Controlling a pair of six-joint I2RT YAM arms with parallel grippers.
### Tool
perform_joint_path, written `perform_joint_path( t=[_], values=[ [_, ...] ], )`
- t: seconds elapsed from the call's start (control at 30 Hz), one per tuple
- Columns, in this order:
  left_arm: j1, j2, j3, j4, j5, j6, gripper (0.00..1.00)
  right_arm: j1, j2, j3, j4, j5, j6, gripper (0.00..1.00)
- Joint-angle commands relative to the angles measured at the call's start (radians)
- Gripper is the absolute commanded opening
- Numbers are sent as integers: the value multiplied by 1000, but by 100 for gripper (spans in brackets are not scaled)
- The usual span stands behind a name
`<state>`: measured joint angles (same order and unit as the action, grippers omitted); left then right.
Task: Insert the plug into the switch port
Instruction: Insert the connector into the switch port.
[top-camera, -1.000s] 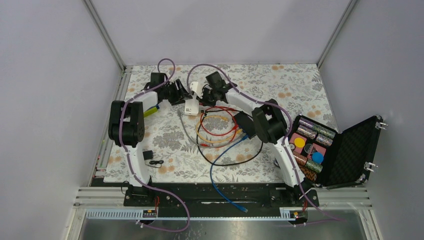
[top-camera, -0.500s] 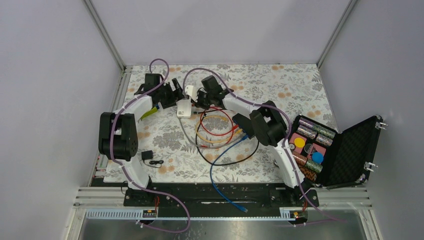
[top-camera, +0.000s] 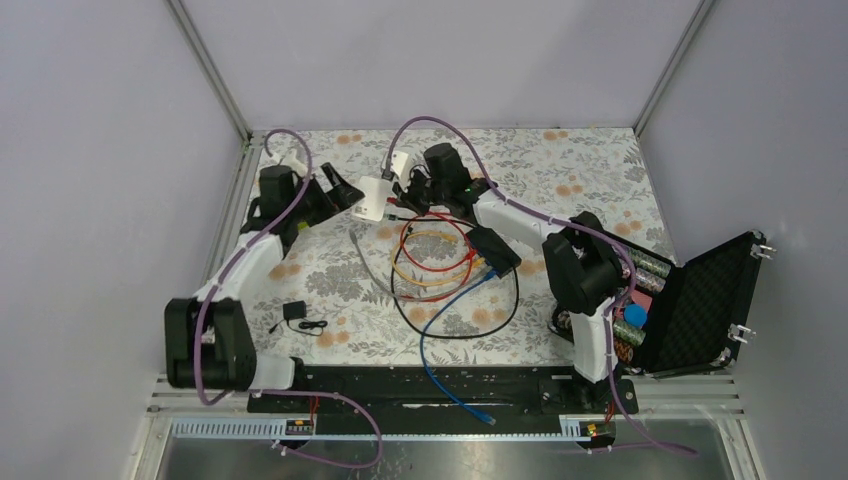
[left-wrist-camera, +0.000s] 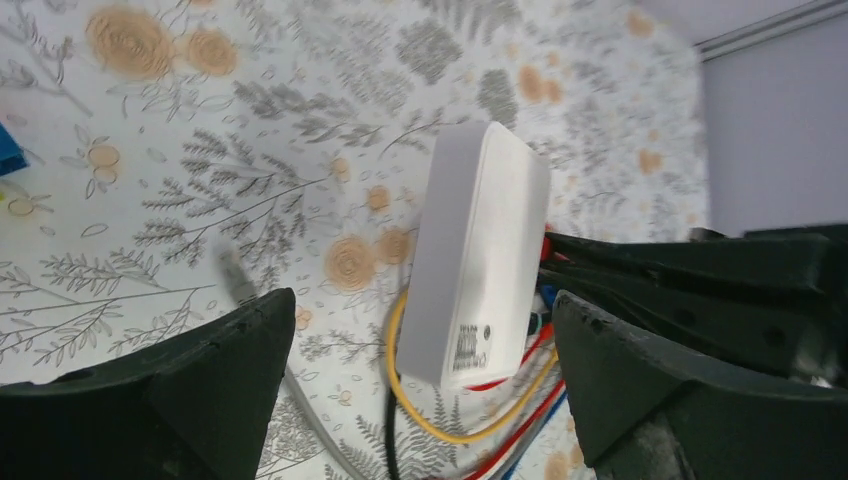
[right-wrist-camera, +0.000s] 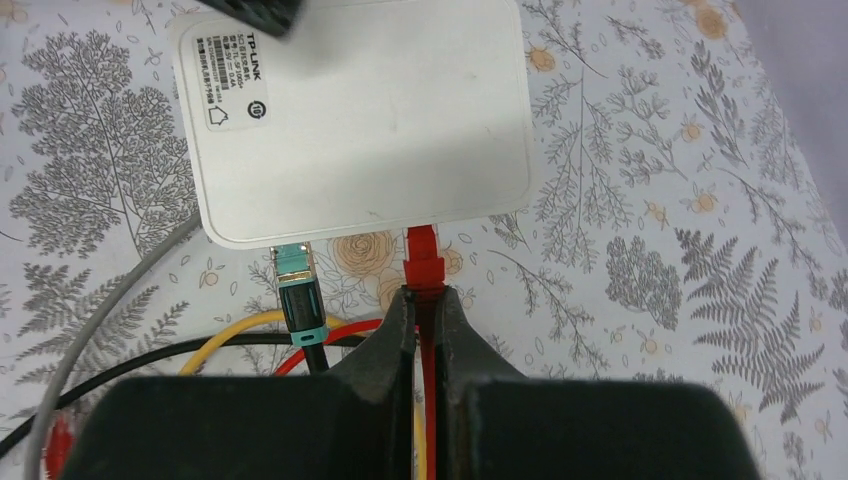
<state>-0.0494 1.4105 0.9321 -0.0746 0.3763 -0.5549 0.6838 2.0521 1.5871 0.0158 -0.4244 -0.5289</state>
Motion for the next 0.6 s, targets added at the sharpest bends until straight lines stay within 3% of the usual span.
perform_joint_path(
  t=[0.0, 0.17, 0.27, 0.37, 0.57],
  values=[
    [20, -136, -96, 245, 155, -89, 99, 9, -113, -53, 23, 78, 159, 0],
    [13, -159, -176, 382, 272, -113, 99, 9, -183, -139, 61, 85, 254, 0],
    [0, -124, -187, 441, 313, -155, 90, 8, -223, -193, 99, 69, 303, 0],
    [-22, -81, -156, 391, 324, -136, 75, 9, -249, -243, 137, 107, 349, 0],
    [-72, -66, -170, 394, 281, -136, 75, 9, -268, -267, 129, 141, 415, 0]
  ],
)
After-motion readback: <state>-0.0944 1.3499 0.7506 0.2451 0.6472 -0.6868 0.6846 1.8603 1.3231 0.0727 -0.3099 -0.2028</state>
